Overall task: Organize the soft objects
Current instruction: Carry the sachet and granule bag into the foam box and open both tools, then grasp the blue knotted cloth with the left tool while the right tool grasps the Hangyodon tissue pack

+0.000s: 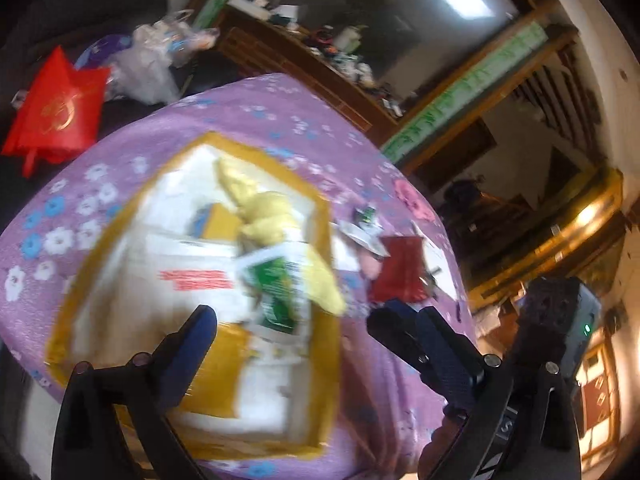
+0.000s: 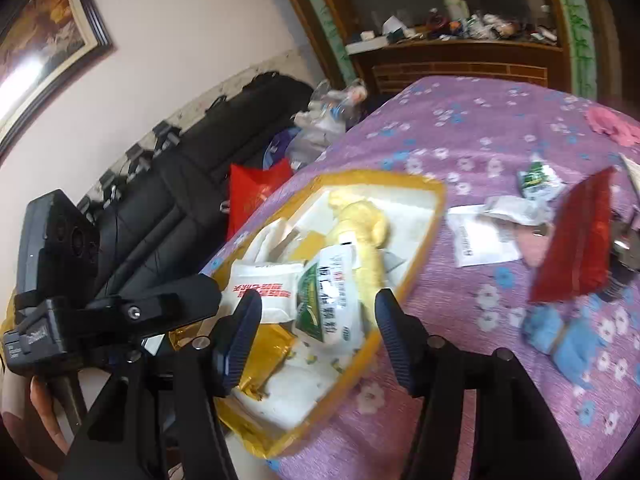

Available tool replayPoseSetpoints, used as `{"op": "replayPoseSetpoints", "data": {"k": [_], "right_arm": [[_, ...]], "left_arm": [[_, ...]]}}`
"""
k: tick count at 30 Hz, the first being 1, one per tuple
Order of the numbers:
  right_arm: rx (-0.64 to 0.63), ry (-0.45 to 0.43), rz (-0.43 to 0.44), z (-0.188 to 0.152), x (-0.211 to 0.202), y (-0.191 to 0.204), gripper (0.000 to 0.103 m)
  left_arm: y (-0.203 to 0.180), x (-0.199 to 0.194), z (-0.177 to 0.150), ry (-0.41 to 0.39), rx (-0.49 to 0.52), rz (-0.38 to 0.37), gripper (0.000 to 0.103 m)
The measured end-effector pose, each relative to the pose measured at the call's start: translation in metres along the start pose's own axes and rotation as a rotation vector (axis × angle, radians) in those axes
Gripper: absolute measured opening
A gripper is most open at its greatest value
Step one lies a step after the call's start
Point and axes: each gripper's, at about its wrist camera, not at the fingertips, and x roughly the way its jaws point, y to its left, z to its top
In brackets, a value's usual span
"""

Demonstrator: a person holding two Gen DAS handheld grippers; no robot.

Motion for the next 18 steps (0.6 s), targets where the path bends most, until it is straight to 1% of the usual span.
{"op": "replayPoseSetpoints", "data": {"k": [2, 3, 4, 7, 10, 13, 15, 16, 17, 18], "right_arm": [[0.051, -0.015, 0.027, -0.003, -0.016, -0.015, 0.062], [0.061, -0.019, 0.037, -0.003, -0.020, -0.020, 0.063], [0.068, -0.020, 0.046, -0.004, -0.026, -0.026, 0.067], [0.091, -0.020, 0.047, -0.016, -0.044, -0.049, 0.068], [0.150, -0.033, 0.048, -0.037, -0.062, -0.078, 0.068], [0.218, -0.045, 0.019, -0.059, -0.078, -0.106, 0.068], [0.248, -0.051, -0.011, -0.074, -0.088, -0.122, 0.068], [0.270, -0.056, -0.023, -0.080, -0.095, -0.131, 0.068], [0.276, -0.067, -0.024, -0.084, -0.100, -0.137, 0.068], [0.276, -0.075, -0.023, -0.087, -0.103, -0.142, 0.068]], "left_arm": [[-0.019, 0.004, -0.004, 0.007, 0.034, -0.013, 0.101], [-0.029, 0.006, -0.006, 0.007, 0.051, -0.019, 0.101], [-0.039, 0.010, -0.009, 0.014, 0.073, -0.024, 0.101], [-0.065, 0.021, -0.017, 0.042, 0.115, -0.049, 0.101], [-0.088, 0.033, -0.026, 0.052, 0.161, -0.070, 0.101], [-0.104, 0.049, -0.040, 0.066, 0.206, -0.067, 0.101], [-0.111, 0.063, -0.047, 0.101, 0.217, -0.058, 0.101], [-0.117, 0.070, -0.050, 0.132, 0.230, -0.063, 0.101], [-0.123, 0.075, -0.054, 0.149, 0.261, -0.063, 0.101], [-0.131, 0.080, -0.059, 0.156, 0.316, -0.047, 0.101]]}}
